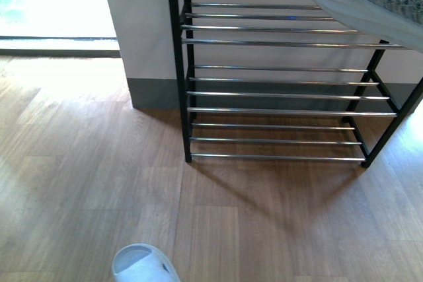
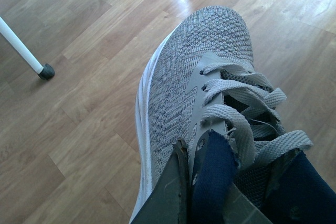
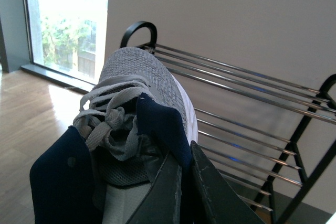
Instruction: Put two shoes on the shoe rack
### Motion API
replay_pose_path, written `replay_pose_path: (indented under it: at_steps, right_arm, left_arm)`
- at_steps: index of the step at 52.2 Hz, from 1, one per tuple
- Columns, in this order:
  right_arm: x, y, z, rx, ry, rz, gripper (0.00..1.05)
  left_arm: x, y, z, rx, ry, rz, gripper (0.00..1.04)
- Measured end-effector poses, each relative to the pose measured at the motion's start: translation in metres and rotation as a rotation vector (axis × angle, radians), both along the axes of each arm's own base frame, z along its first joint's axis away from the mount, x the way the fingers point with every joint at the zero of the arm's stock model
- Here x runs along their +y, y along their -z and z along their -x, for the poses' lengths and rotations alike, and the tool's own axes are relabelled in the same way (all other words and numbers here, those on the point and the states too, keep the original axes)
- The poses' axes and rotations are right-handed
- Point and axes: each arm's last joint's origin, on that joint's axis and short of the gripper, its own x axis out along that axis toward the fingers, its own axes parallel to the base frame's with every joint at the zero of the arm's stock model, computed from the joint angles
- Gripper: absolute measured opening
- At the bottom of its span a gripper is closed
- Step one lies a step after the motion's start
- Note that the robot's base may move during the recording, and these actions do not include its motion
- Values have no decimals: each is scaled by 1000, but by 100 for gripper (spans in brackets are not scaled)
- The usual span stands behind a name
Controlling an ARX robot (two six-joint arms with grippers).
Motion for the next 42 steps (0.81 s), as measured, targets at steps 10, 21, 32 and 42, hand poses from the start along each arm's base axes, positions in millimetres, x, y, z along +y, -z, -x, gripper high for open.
replay_pose_path:
  at_steps: [10, 21, 32, 42]
  right_arm:
    - [0, 0, 0, 1, 12, -1, 1]
    - [-1, 0, 0, 1, 26, -3, 1]
    - [0, 0, 0, 0, 4, -1, 1]
    - [-1, 0, 0, -1, 12, -3, 1]
  left_arm:
    - [-1, 0, 0, 1, 5, 4, 2]
    - [-2, 0, 0, 3, 14, 8, 2]
    - [-1, -1, 1, -5, 0, -4, 2]
    - [-1, 0, 0, 2, 12, 10, 2]
